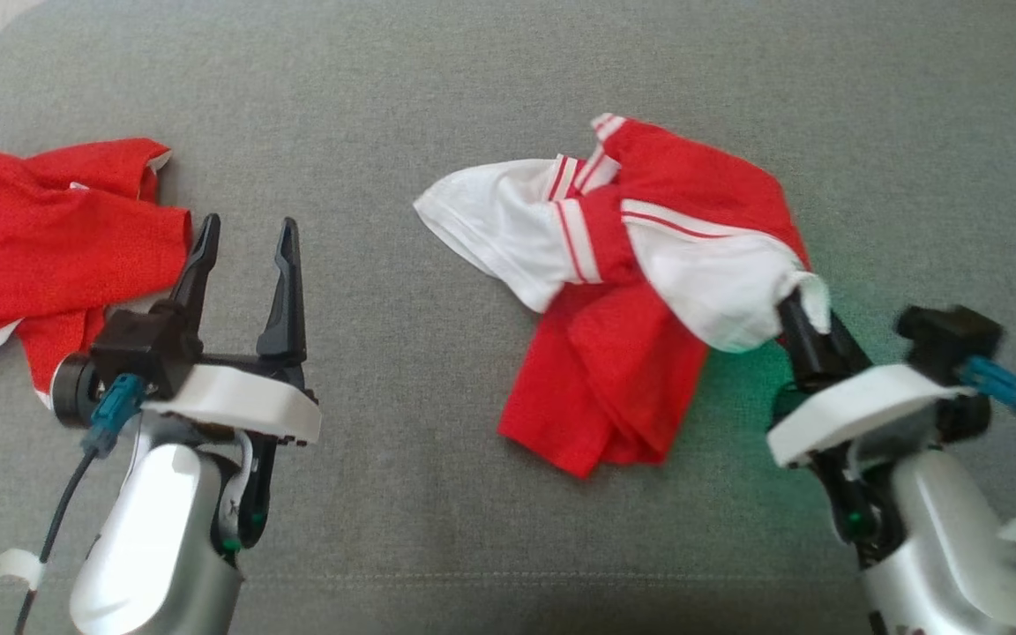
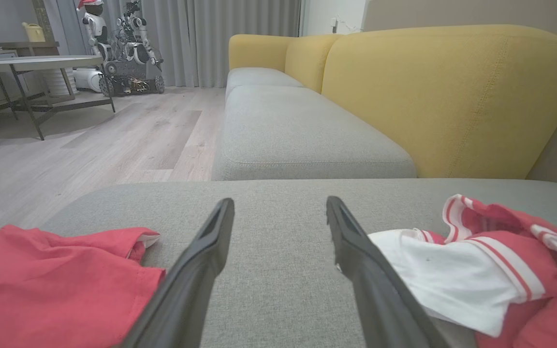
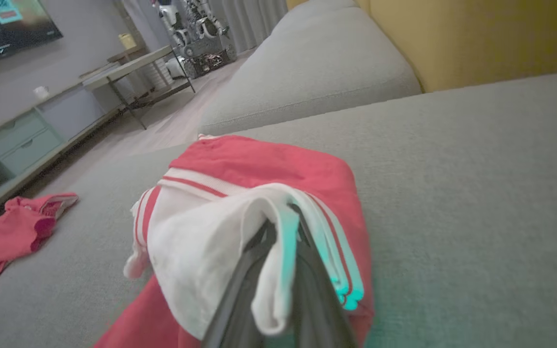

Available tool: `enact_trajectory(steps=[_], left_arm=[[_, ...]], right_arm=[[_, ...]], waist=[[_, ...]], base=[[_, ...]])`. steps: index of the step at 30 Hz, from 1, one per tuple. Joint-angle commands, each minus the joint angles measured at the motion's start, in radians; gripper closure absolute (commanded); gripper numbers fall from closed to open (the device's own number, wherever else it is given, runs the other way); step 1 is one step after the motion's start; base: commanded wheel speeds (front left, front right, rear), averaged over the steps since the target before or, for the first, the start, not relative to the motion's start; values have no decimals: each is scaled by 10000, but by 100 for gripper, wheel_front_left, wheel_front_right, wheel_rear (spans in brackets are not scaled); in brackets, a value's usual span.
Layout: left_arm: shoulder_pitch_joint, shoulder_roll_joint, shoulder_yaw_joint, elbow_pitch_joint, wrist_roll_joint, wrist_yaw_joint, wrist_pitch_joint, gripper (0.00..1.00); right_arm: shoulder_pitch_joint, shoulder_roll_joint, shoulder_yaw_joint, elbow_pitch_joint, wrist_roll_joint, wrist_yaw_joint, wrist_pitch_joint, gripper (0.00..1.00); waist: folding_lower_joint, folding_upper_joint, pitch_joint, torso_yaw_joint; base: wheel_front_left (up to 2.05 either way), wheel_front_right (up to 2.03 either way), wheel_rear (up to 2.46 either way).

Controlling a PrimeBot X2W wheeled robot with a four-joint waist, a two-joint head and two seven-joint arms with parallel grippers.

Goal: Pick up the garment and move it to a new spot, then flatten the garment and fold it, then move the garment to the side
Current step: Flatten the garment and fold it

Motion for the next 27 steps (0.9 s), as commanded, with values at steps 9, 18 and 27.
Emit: enact_trajectory(steps=[9, 18, 27], left_arm=[[-317, 178, 292, -358, 159, 0, -121, 0], [-330, 151, 332, -312, 189, -62, -122, 0], [-33, 159, 381, -304, 245, -54, -122, 0]], right_arm=[[-363, 129, -2306, 264, 573, 67, 646, 96], [-663, 172, -3140, 790, 11, 67, 297, 0], [-32, -77, -3217, -500, -424, 67, 119, 0]], waist=[[0, 0, 265, 65], [0, 0, 300, 81], [0, 0, -70, -71]], base=[[0, 0, 0], [0, 0, 0], [0, 0, 0]])
